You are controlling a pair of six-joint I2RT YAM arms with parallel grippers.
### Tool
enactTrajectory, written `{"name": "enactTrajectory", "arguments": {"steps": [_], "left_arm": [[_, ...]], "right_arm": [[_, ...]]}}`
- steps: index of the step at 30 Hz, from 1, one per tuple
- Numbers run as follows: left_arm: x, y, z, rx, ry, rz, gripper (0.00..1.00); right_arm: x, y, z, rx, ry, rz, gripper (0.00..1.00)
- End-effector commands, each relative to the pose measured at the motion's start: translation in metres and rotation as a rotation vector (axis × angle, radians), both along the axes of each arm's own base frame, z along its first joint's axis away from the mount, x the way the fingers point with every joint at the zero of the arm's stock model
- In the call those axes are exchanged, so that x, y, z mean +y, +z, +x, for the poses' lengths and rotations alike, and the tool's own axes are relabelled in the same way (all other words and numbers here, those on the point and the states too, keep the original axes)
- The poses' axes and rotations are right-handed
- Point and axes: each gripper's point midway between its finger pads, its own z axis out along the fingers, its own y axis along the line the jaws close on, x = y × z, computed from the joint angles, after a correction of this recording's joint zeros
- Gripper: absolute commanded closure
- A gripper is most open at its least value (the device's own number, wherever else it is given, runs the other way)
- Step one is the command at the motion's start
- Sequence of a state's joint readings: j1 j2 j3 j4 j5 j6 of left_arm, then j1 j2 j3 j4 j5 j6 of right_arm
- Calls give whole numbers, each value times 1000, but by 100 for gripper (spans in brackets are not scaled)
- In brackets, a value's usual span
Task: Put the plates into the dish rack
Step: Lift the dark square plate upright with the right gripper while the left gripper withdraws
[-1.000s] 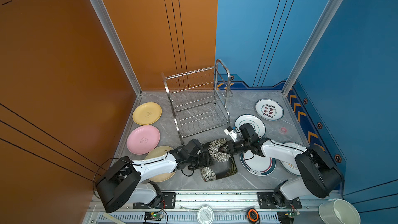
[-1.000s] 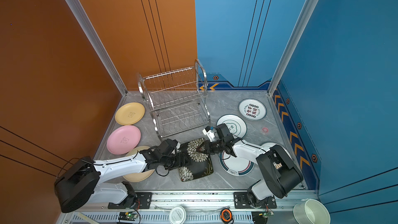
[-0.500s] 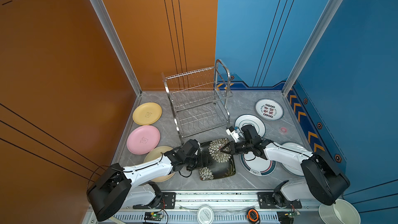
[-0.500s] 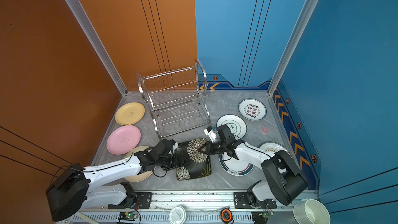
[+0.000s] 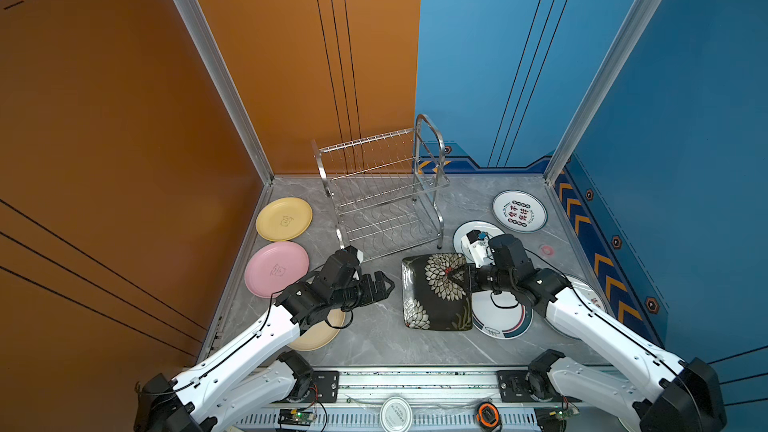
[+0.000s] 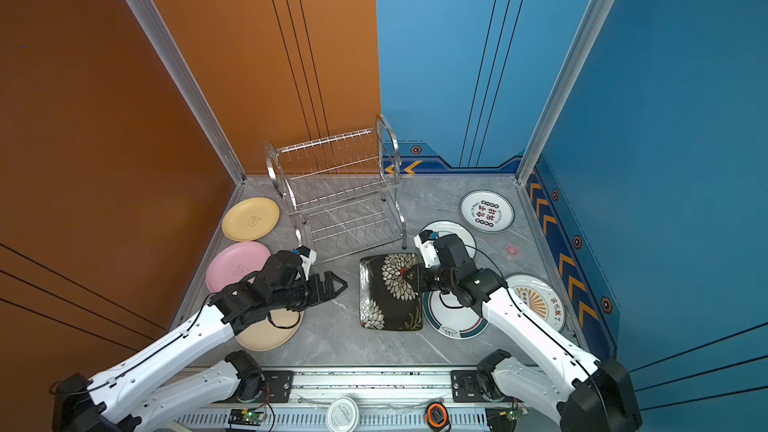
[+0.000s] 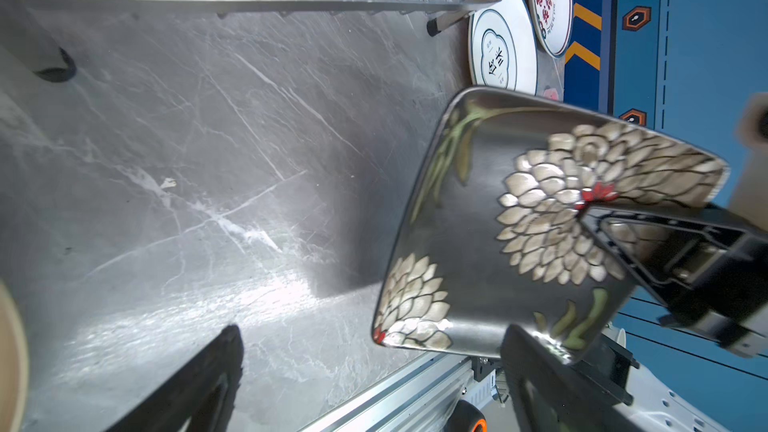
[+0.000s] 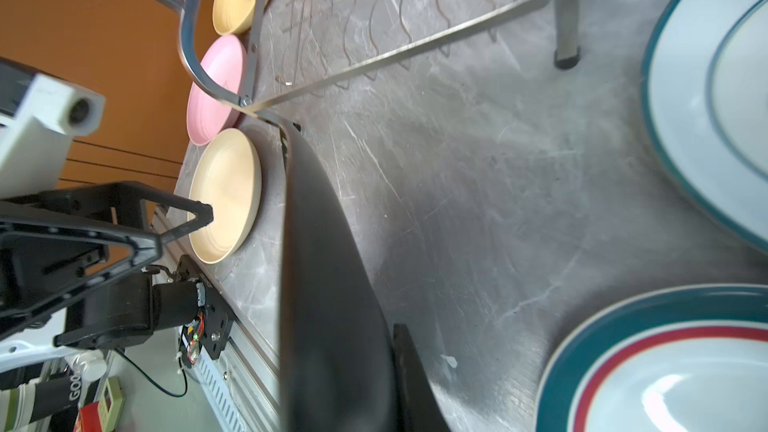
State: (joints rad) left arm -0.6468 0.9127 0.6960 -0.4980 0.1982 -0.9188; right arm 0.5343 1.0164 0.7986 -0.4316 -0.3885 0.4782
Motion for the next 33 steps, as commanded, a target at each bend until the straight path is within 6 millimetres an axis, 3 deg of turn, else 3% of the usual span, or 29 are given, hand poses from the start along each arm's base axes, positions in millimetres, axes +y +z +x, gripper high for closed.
{"name": "enactTrajectory", "arguments": {"steps": [1, 7, 12, 21, 26, 33], "left_arm": [[17, 1, 1, 4, 22, 50, 1], [20, 10, 6, -27, 23, 43, 0], [22, 11, 5, -38, 20, 43, 2], [24, 9, -5, -41, 5, 14, 2], [27, 9, -7, -40, 9, 15, 2], [31, 6, -6, -42, 27, 24, 2]], "right_arm": [[-13, 75, 9, -163, -64, 18, 100], [-28, 152, 19, -290, -140, 7, 100], [-29, 211, 41, -371, -223, 35, 100], [-27, 312, 61, -518, -340, 101, 100], [-27, 348, 80, -589, -405, 107, 100], [-13, 376, 125, -721, -480, 66, 100]]}}
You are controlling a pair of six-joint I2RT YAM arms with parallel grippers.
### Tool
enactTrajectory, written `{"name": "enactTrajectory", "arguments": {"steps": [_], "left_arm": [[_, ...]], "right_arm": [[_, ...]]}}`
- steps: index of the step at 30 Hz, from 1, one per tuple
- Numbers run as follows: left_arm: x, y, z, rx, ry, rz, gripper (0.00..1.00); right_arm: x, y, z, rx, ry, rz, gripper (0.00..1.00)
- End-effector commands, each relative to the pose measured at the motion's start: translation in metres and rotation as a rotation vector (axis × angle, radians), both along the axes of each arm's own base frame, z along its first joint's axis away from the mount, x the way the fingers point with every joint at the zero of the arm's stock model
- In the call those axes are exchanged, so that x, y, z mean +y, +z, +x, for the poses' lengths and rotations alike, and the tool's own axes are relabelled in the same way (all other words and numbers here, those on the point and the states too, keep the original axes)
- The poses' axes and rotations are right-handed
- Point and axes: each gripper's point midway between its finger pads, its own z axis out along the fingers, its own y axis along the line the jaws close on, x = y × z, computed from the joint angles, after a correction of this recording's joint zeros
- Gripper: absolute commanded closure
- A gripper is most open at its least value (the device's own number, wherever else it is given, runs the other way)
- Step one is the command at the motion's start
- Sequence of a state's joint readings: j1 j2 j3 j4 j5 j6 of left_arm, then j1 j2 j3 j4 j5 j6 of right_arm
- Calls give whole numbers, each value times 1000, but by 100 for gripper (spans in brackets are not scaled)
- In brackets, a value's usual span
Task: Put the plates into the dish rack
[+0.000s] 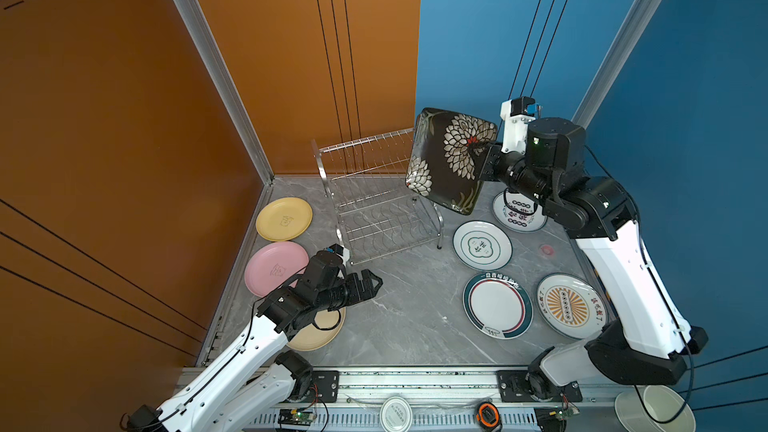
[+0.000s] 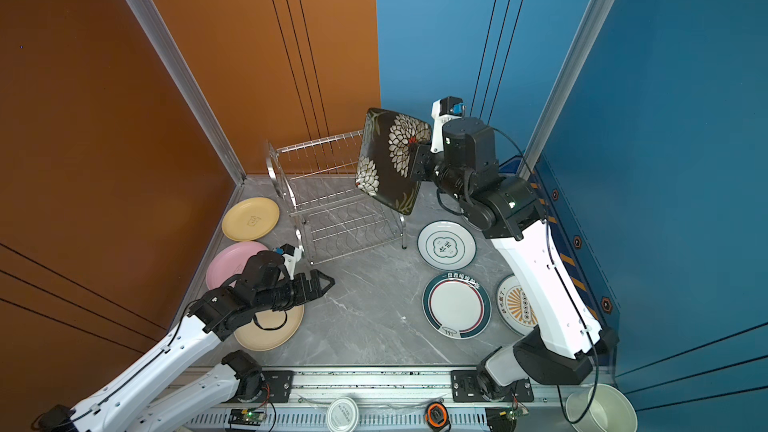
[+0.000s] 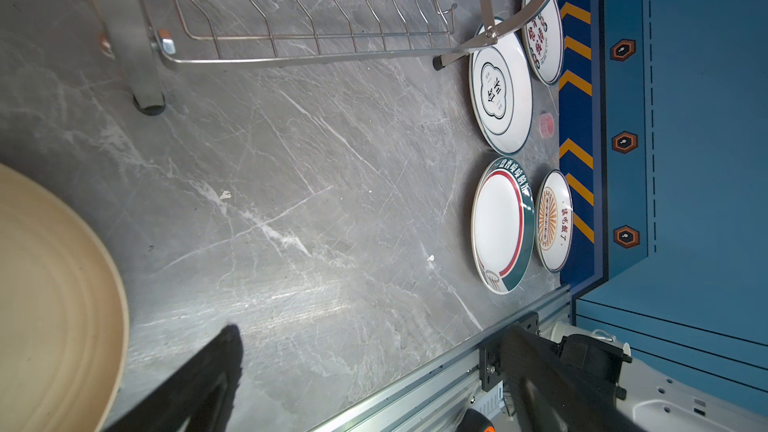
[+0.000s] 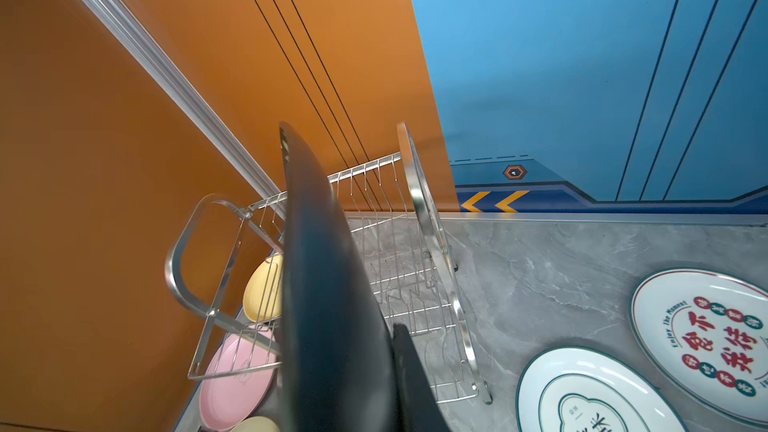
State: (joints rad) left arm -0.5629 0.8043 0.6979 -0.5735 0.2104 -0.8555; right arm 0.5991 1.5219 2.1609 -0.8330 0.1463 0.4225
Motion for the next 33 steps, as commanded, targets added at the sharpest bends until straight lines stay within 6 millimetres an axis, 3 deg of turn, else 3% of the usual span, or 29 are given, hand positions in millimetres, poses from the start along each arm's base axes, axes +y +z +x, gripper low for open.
{"name": "enactTrajectory", "arguments": {"steps": [1, 6, 15, 27, 33], "left_arm": [[6, -10, -4, 16, -5, 28, 2], [11, -19, -4, 35, 21, 43, 2], [15, -20, -2, 32, 52, 48, 2], [15, -20, -1, 34, 59, 51, 2], [14, -20, 0, 35, 53, 58, 2]], "right_arm": [[-4, 62, 18, -218, -94, 67, 100], [6, 80, 46, -320, -161, 45, 100], [19, 70, 92, -390, -249, -12, 100], [15, 79, 105, -479, -310, -34, 100], [17, 72, 114, -489, -333, -79, 100]]}}
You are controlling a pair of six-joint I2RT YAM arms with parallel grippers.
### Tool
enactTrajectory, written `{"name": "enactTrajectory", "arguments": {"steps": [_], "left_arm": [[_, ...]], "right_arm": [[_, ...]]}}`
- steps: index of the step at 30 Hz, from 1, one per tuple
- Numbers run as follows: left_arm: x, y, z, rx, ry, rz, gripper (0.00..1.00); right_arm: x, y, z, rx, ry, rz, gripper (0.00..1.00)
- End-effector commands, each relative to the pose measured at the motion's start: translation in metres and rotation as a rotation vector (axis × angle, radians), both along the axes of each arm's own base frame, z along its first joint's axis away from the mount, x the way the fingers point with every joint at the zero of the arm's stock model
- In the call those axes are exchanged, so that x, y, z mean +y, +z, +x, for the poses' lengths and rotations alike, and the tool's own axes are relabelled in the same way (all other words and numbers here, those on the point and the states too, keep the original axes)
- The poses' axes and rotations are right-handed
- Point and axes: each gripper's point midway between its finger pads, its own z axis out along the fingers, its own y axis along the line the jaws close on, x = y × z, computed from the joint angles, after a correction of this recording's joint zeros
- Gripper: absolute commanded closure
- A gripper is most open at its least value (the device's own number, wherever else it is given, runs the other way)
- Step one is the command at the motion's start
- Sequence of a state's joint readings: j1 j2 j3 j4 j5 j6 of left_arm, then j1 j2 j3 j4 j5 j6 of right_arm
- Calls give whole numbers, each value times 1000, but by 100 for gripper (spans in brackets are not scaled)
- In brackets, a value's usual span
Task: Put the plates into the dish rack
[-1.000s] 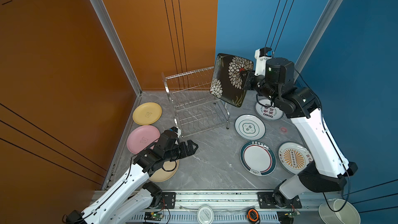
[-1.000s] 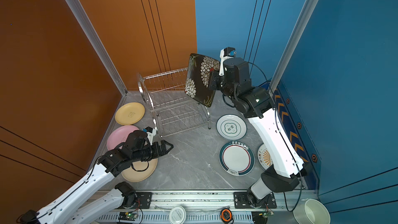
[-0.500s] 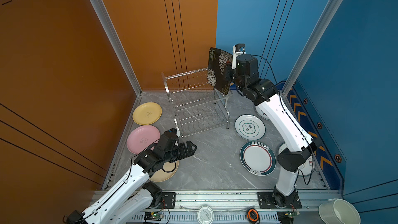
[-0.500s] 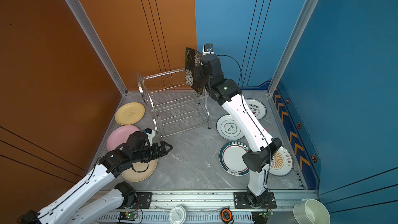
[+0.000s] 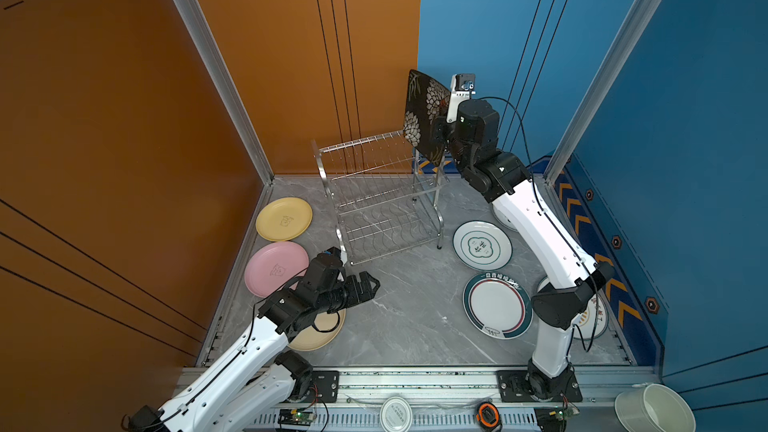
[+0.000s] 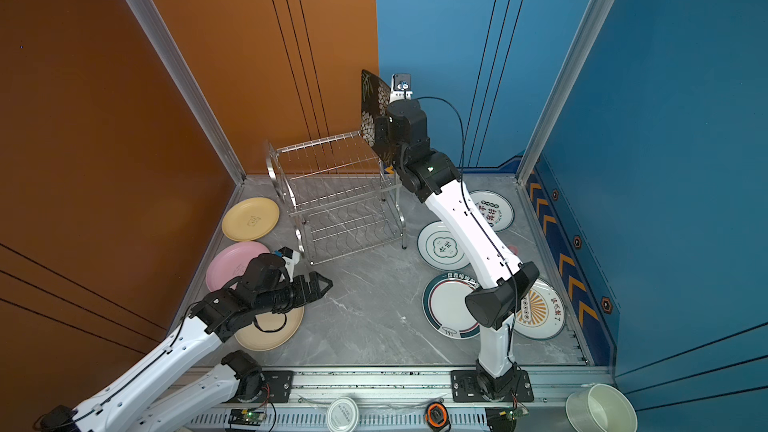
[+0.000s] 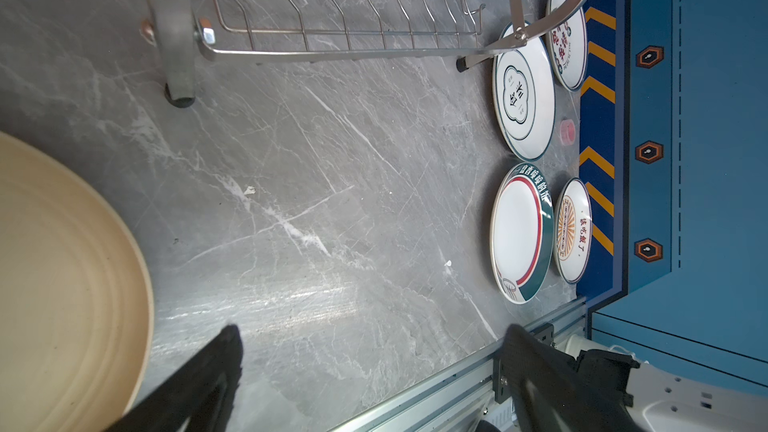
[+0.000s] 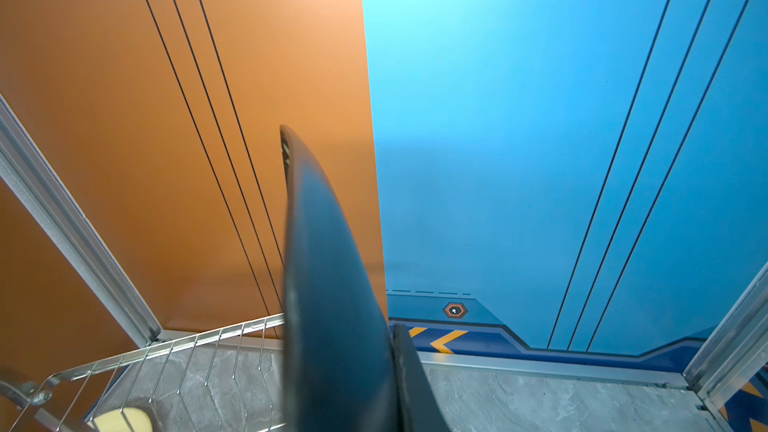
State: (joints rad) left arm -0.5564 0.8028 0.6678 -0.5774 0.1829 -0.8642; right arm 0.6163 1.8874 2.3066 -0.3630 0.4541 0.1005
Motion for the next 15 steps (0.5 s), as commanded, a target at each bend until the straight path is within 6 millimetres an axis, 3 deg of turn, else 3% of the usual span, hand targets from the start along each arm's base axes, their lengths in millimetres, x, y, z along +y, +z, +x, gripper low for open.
{"name": "enactTrajectory", "arguments": {"steps": [1, 15], "left_arm": [[7, -7, 0, 17, 22, 31, 2], [8, -9, -1, 18, 29, 28, 2]], "right_arm": [[-20, 62, -11, -199, -62, 104, 100], [-3, 29, 8, -158, -69, 40, 100]]}}
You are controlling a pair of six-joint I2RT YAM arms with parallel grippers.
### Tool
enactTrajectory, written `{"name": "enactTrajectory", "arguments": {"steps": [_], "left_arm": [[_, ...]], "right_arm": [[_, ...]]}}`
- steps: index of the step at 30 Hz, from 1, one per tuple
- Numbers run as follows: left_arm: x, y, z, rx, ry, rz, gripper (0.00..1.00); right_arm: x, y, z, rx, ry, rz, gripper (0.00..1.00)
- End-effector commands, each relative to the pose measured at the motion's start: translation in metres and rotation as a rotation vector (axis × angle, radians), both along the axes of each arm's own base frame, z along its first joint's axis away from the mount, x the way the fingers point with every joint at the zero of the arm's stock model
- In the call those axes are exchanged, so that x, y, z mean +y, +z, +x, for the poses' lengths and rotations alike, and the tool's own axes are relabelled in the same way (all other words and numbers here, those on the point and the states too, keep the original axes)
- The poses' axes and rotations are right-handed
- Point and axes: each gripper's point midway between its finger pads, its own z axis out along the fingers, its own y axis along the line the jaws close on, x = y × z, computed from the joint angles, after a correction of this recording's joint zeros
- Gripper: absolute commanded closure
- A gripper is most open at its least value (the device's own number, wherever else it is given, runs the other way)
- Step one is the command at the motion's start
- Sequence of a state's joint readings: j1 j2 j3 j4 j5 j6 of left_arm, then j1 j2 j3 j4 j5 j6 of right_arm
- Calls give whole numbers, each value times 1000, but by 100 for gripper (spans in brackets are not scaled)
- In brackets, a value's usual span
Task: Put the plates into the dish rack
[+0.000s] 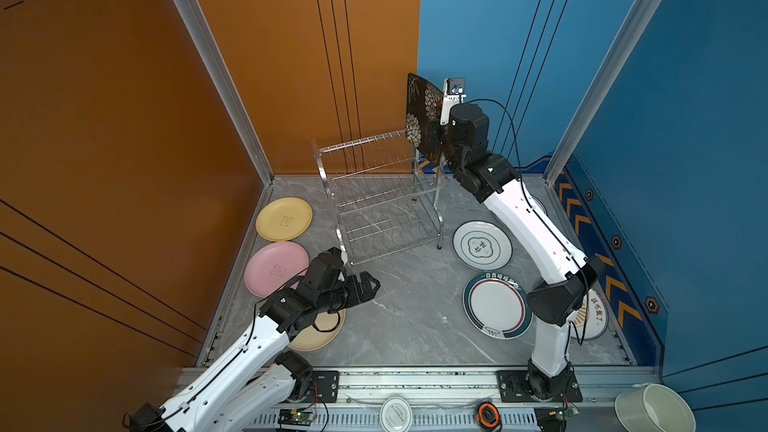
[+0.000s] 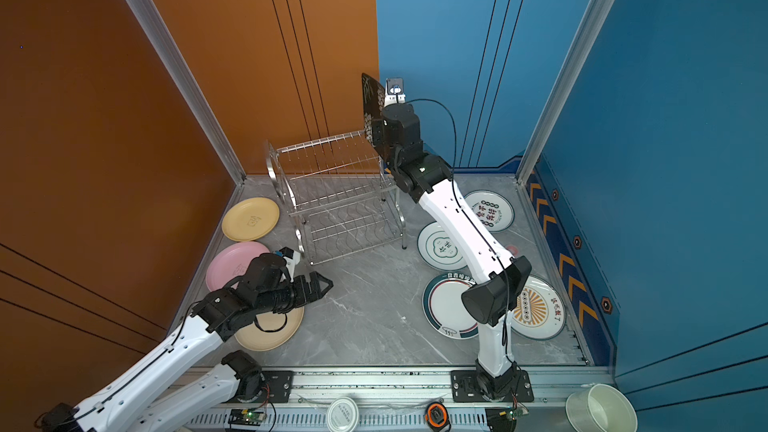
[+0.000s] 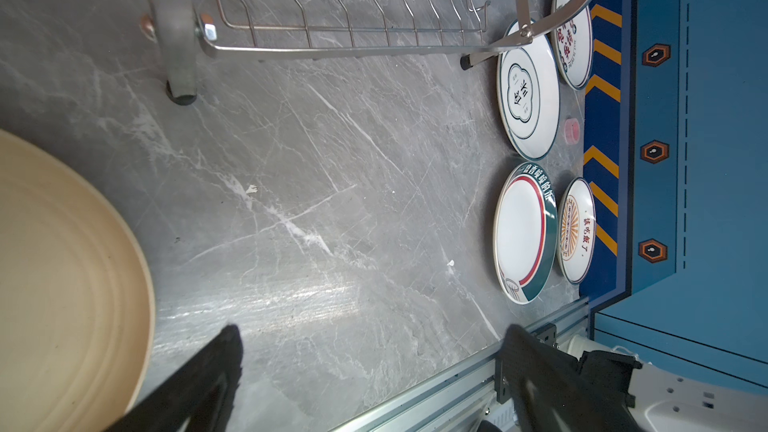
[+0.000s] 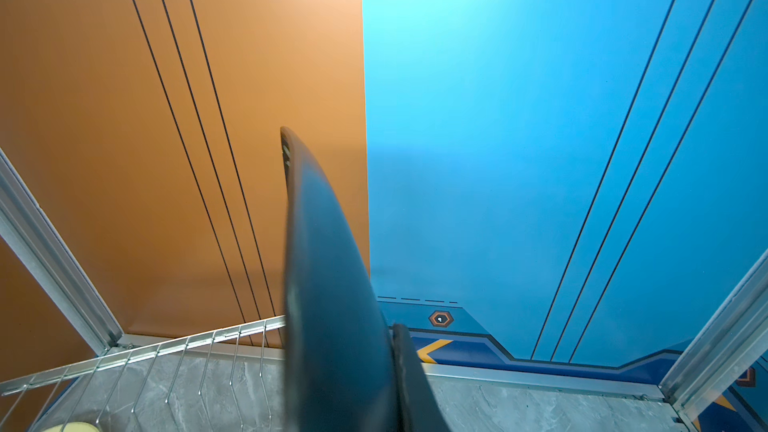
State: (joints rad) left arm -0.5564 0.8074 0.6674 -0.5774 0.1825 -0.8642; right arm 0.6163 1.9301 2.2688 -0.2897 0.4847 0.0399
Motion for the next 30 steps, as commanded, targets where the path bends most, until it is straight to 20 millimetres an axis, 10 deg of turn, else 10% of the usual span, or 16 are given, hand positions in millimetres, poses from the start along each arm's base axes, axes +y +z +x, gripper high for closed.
{"name": "enactTrajectory", "arguments": {"steps": [1, 30], "left_arm": [[9, -8, -2, 15, 29, 25, 2], [10, -10, -2, 20, 27, 35, 2]], "right_arm": [[-11, 48, -9, -155, -36, 95, 100], [-2, -16, -32, -76, -54, 25, 100]]}}
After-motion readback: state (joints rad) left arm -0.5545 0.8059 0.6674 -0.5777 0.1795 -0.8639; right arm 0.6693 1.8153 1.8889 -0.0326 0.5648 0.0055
